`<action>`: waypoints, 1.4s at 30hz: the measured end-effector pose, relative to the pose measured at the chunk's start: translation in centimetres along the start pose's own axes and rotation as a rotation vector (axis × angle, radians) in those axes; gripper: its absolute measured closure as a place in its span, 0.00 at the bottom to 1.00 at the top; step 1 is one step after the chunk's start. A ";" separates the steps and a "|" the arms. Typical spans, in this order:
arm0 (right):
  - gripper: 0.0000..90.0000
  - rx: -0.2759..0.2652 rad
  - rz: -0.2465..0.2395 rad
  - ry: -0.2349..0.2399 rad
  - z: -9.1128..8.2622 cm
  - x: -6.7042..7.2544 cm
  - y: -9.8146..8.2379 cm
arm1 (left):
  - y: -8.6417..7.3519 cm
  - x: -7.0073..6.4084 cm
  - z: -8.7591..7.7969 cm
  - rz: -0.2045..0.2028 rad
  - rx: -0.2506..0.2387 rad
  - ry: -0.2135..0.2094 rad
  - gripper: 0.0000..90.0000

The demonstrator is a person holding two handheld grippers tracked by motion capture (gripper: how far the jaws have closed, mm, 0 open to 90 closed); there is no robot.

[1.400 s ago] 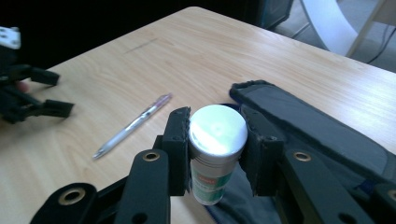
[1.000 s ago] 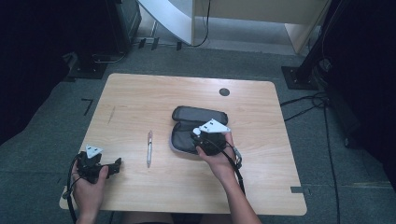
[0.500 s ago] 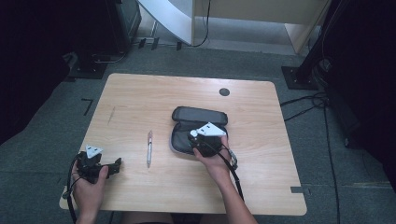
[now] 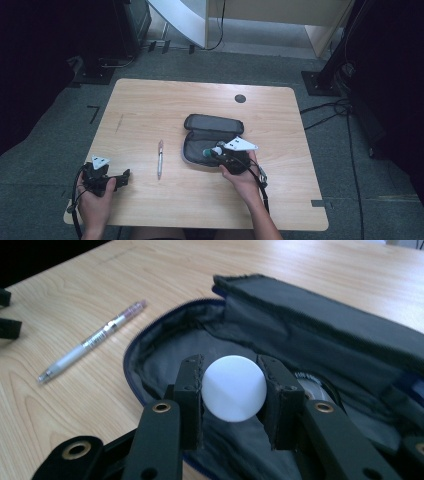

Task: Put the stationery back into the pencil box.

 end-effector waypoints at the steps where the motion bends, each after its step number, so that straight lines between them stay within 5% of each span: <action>1: 0.73 0.005 0.003 0.001 -0.1 -0.1 -0.2 | 0.0 0.0 0.0 0.000 0.000 0.000 0.00; 10: 0.72 0.061 0.024 -0.012 -0.2 -1.2 -1.4 | 0.0 0.0 0.0 0.000 0.000 0.000 0.00; 18: 0.57 0.056 0.042 -0.050 -0.4 -1.5 -1.3 | 0.0 0.0 0.0 0.001 0.000 0.000 0.00; 30: 0.53 0.025 0.036 -0.060 -1.3 1.7 -1.1 | -0.3 -0.5 -0.4 -0.017 0.021 0.011 0.00; 33: 0.53 0.030 0.037 -0.063 -1.4 2.0 -1.4 | -0.1 -1.2 -1.0 -0.044 0.014 -0.058 0.06; 35: 0.53 0.028 0.043 -0.063 -1.5 2.0 -1.7 | 0.2 -2.2 -1.6 -0.079 -0.014 -0.153 0.23; 36: 0.53 0.029 0.049 -0.063 -1.7 2.0 -1.9 | 0.3 -2.8 -1.8 -0.077 -0.015 -0.178 0.21; 40: 0.53 0.029 0.049 -0.070 -2.2 1.8 -2.5 | 0.3 -5.4 -1.9 0.003 0.009 -0.185 0.16; 42: 0.53 0.032 0.050 -0.072 -2.5 1.6 -2.8 | 0.4 -6.9 -2.1 0.022 0.002 -0.228 0.16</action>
Point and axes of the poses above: each handheld gripper's, and its own axes: z roughly forward along the jaws, y roughly out of its top, x roughly to its left, the point moved 7 cm from there along z, roughly forward along the jaws, and after that the axes turned 2 degrees about y, right-handed, at the moved point
